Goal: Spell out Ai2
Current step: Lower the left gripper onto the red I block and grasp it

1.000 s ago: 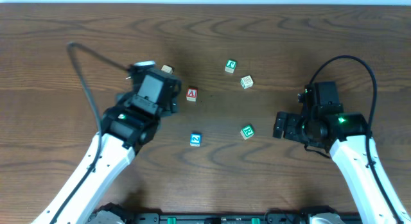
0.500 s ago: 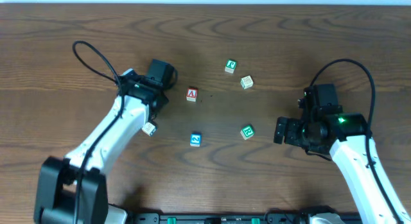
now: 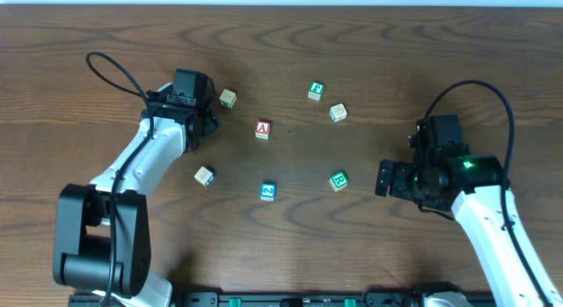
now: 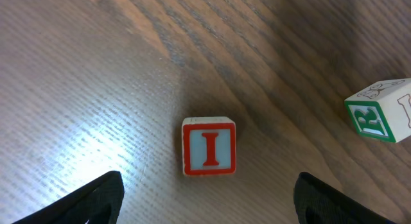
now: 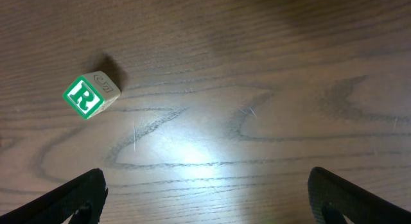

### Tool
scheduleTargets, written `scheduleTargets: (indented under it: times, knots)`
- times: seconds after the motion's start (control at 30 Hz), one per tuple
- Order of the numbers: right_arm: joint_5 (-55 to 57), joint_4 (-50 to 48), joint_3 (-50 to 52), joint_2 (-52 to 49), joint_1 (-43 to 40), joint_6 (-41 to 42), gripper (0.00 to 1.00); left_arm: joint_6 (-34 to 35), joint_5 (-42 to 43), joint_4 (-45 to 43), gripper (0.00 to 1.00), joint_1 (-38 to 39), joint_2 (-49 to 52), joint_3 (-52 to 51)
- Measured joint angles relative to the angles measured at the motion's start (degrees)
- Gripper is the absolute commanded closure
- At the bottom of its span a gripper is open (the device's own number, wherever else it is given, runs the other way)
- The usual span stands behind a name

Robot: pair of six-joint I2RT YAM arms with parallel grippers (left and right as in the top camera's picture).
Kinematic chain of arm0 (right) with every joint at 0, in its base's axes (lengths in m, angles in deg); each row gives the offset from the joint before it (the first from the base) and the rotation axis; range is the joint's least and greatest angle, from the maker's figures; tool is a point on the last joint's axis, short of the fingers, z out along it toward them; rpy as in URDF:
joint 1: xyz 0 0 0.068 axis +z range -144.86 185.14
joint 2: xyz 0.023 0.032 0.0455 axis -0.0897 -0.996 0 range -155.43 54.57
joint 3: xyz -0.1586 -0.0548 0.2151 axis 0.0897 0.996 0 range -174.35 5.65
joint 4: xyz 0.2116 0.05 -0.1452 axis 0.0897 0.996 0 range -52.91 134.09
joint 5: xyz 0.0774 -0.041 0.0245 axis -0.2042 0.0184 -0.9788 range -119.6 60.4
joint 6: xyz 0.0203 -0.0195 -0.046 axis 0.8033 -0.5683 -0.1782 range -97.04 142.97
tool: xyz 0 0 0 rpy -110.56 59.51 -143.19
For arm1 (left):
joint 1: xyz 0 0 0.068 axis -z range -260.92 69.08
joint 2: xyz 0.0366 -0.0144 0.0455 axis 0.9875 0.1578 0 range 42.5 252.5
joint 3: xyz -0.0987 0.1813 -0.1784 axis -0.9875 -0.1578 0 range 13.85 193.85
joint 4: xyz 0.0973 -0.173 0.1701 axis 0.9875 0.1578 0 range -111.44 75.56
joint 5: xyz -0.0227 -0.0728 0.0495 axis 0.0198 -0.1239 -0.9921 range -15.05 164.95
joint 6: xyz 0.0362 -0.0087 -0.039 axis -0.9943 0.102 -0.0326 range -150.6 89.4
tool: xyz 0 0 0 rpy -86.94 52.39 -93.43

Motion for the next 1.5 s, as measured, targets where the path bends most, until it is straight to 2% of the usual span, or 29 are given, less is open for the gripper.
scheduleTargets:
  times: [0.3,0.63,0.8,1.17,1.37,1.5]
  knots:
    - [0.5,0.0,0.0,0.0,0.0,0.0,0.01,-0.8,1.1,-2.4,0.15,-0.2,3.8,0.0]
    - [0.8,0.0,0.0,0.0,0.0,0.0,0.01,-1.6,0.6,-3.7,0.35,-0.8,5.3,0.0]
    - [0.8,0.0,0.0,0.0,0.0,0.0,0.01,-1.8,0.4,-4.7,0.38,-1.2,5.3,0.0]
    - [0.8,0.0,0.0,0.0,0.0,0.0,0.01,-1.8,0.5,-5.1,0.38,-1.3,5.8,0.0]
    - [0.8,0.0,0.0,0.0,0.0,0.0,0.01,-1.9,0.4,-5.4,0.54,-1.3,7.1,0.0]
    - [0.8,0.0,0.0,0.0,0.0,0.0,0.01,-1.9,0.4,-5.8,0.67,-1.3,7.1,0.0]
